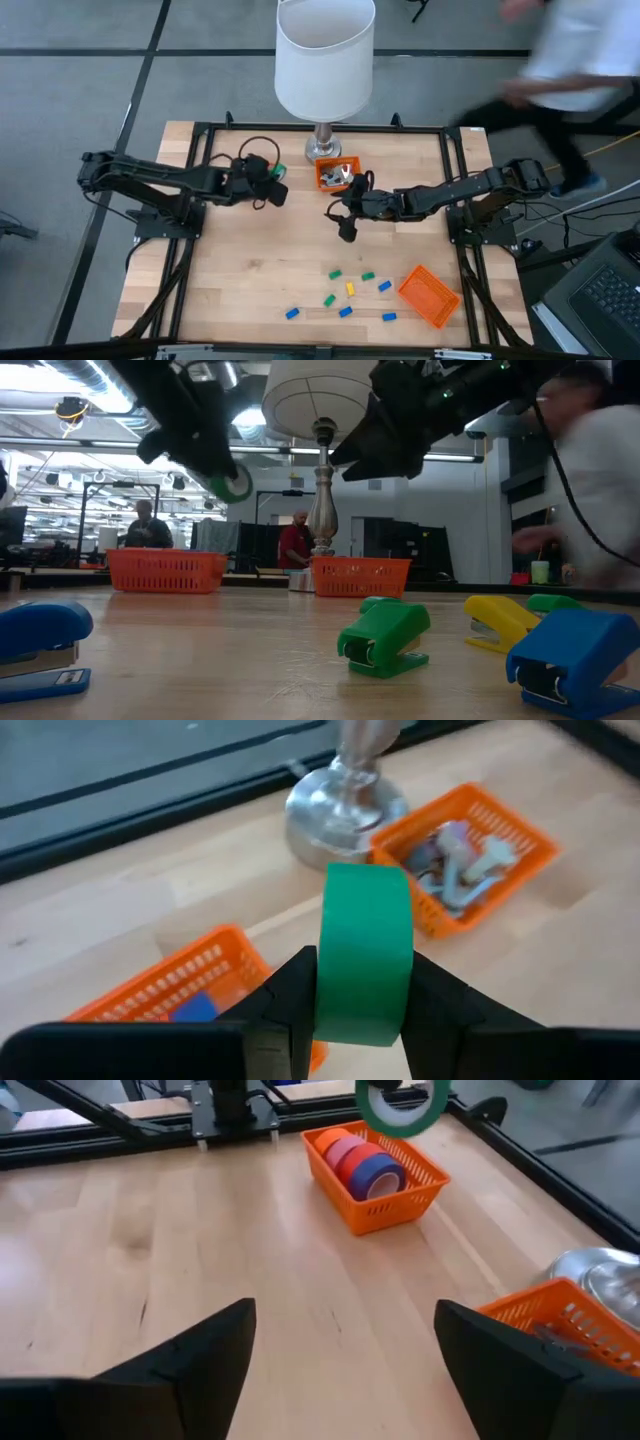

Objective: Pick and place Stapler, Stapler remover, tape
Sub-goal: Put the green tape into the top left orange bin

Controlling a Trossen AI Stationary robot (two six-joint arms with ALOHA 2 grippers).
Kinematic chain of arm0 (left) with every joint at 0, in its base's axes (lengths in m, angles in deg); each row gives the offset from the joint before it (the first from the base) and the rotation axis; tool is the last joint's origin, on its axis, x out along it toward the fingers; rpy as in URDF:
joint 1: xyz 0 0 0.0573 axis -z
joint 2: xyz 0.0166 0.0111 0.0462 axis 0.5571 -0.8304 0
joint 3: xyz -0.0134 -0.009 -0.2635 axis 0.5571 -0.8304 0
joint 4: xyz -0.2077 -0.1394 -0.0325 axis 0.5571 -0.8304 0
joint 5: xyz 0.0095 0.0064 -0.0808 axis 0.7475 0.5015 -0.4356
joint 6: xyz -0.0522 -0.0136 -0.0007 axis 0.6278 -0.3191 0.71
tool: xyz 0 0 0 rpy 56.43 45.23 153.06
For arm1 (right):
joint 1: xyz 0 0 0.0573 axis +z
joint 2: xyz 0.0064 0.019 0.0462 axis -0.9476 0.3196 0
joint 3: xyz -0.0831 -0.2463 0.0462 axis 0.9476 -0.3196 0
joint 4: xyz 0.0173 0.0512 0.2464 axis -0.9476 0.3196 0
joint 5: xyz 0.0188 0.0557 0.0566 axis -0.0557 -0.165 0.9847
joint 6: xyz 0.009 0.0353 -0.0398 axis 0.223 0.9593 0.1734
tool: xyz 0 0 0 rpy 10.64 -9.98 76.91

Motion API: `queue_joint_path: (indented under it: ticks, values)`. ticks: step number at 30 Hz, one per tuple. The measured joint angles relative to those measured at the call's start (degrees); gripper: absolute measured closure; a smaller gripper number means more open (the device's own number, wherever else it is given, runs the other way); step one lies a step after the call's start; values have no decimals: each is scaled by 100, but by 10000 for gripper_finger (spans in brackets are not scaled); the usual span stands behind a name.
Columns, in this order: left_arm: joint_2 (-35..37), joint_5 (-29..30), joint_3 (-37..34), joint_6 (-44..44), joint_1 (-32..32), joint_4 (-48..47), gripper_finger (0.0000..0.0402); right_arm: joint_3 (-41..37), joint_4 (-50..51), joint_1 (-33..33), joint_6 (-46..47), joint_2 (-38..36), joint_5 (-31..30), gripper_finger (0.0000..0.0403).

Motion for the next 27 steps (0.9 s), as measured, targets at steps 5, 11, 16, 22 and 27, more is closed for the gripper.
queue_joint_path:
  ticks: [5,11,16,22,27]
  values:
    - [-359,5,-1,238,-76,-90,297,0,60,3,144,0,1,90]
    - [-770,39,-1,761,-174,-683,297,0,109,2,162,0,0,90]
    - [-898,101,-1,1041,-258,-924,297,0,169,2,164,0,1,89]
    - [-895,72,-1,1067,-401,-929,297,0,198,2,429,0,-52,89]
    - [-1108,-58,1,1333,-613,-910,289,0,219,2,439,0,-52,89]
